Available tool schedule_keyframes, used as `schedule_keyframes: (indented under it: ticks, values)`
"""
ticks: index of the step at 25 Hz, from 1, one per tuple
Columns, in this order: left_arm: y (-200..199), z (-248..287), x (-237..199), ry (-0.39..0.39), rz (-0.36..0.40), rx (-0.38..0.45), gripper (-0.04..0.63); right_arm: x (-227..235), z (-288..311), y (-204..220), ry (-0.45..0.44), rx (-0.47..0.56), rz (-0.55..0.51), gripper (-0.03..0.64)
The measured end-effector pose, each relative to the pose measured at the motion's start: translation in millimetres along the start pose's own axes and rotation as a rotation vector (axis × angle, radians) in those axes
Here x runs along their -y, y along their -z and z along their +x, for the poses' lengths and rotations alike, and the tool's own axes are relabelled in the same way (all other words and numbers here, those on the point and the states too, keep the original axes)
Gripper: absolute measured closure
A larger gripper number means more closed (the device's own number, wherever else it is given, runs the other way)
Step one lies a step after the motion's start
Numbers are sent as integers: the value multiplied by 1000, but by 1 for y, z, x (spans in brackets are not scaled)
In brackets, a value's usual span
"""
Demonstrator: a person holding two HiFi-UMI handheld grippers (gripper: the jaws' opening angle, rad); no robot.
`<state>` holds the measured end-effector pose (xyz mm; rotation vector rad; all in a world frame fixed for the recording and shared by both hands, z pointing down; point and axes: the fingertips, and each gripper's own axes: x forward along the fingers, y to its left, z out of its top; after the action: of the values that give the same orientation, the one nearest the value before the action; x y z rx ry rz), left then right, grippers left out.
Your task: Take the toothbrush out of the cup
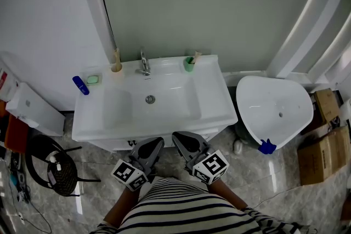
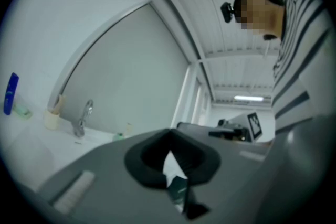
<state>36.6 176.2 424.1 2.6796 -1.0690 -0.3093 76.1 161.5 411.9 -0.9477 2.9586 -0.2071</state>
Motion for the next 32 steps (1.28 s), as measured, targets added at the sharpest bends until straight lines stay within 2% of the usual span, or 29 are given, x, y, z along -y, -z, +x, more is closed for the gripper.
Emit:
schedule_keyframes:
  ticks: [19,26,32]
  values:
    - [2,0,3,-4,-4,1,588,8,-4,2,21,7,15,609]
    - [4,3,-17,-6,-12,-8,588,14,12,6,27,-2,20,609]
    - [0,23,-53,11,-45,-11,588,38,40,4,59,-17,23,609]
